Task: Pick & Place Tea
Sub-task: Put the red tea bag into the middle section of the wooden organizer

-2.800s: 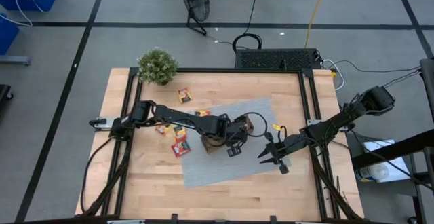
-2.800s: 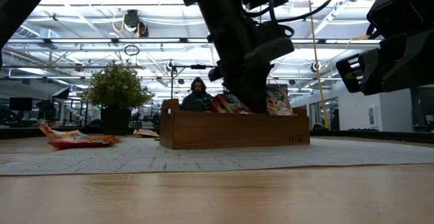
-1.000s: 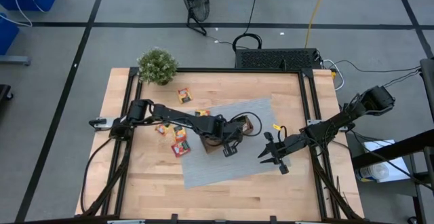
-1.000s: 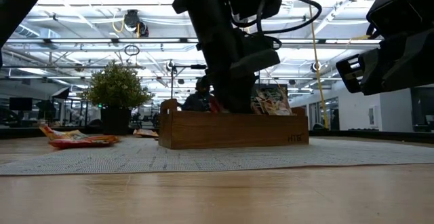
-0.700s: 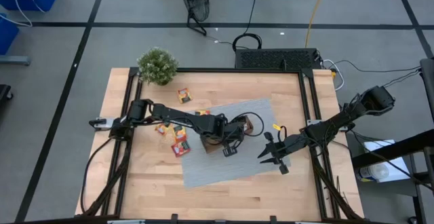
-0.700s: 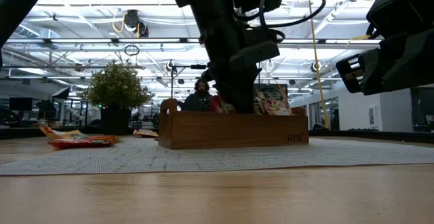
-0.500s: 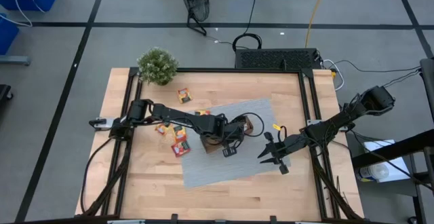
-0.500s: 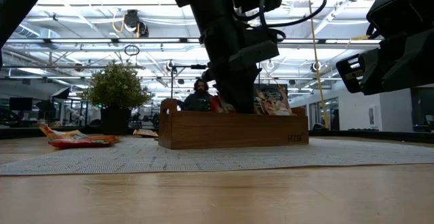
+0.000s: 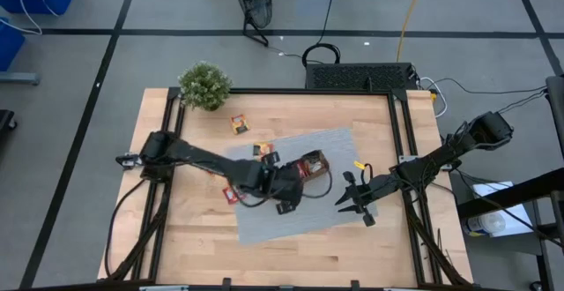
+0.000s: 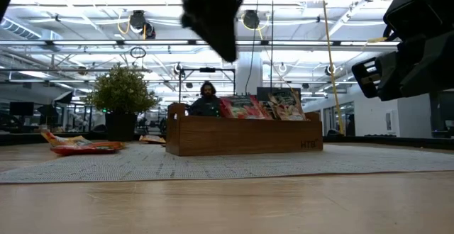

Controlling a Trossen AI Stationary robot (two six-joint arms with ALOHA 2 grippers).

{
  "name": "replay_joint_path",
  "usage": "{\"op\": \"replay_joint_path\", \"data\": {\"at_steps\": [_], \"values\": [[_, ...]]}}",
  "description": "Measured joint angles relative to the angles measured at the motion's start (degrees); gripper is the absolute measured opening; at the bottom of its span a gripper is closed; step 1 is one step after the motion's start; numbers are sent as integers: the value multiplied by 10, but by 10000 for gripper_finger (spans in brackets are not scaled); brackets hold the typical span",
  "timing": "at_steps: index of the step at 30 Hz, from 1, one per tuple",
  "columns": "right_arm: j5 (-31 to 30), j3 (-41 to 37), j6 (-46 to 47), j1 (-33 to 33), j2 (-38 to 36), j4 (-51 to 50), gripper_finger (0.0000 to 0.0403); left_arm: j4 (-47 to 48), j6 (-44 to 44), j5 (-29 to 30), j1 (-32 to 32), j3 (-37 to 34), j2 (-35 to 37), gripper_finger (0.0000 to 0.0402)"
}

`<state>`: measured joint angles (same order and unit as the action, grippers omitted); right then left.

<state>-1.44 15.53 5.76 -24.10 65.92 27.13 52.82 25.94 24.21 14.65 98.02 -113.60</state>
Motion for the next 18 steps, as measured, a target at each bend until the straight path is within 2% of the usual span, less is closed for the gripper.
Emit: {"op": "replay_joint_path", "data": {"at_steps": [5,7,13,18], "values": [[0,0,5,0,0,-1,91,123,159,5,28,-17,-1,131],[0,0,6,0,0,-1,91,146,213,-17,35,-40,0,159],[0,0,6,0,0,0,91,163,281,-96,53,-129,-1,220],[0,0,6,0,0,0,91,160,289,-118,68,-199,-2,236]]}}
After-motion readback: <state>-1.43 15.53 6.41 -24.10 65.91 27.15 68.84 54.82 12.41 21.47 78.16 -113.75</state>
